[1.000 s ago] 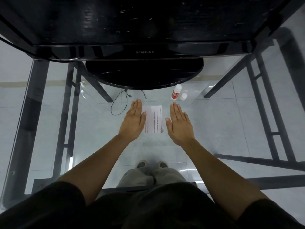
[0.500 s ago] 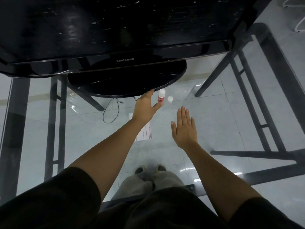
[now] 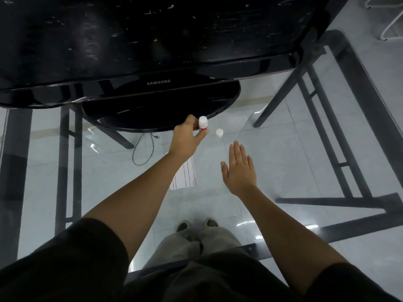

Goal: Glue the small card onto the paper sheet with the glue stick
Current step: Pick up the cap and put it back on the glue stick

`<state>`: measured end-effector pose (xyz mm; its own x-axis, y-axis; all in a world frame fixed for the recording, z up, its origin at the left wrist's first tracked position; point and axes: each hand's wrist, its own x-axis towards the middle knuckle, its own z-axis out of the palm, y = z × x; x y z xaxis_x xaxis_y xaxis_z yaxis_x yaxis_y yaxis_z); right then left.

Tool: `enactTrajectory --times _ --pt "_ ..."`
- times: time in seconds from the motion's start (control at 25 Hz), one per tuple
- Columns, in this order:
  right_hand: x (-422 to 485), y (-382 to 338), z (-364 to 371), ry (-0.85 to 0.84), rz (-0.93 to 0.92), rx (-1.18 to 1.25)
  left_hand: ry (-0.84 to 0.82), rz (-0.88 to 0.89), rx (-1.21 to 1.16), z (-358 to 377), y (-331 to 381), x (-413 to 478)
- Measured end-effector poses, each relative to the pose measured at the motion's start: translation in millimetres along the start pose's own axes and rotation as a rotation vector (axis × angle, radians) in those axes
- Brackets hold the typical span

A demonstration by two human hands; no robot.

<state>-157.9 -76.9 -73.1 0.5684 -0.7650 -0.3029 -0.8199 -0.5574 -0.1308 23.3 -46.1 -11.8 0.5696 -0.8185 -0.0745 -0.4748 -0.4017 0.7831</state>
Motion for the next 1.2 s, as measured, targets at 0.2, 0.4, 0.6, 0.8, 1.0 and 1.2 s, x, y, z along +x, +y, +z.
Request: enactTrajectory --times 0.2,0.4,0.6,0.8,1.0,1.2 --pt "13.6 -9.5 -55.7 0.169 -0.061 0.202 -0.005 -0.026 -0.117 -37.2 9.1 -11.3" --pt "21.0 -52.8 -113.3 0.258 -0.132 0.571 0.109 -0.058 -0.273 -74.1 20.2 -37.1" --pt "9.8 -87.5 -152.9 0.229 -0.242 0.867 0.228 -0.069 -0.32 -102.3 26.9 -57.3" --pt "1.4 -105.7 -168.7 0.156 -0.274 1.033 0.224 -0.027 -0.381 -114.4 32.0 -65.3" --pt "-3.4 -107.2 -173.7 0.129 -0.188 1.212 0.208 0.021 -0.396 -113.4 38.1 -78.7" --pt "-9.8 -105.7 -179.3 0.129 -0.147 1.336 0.215 0.06 -0.437 -109.1 38.4 -89.9"
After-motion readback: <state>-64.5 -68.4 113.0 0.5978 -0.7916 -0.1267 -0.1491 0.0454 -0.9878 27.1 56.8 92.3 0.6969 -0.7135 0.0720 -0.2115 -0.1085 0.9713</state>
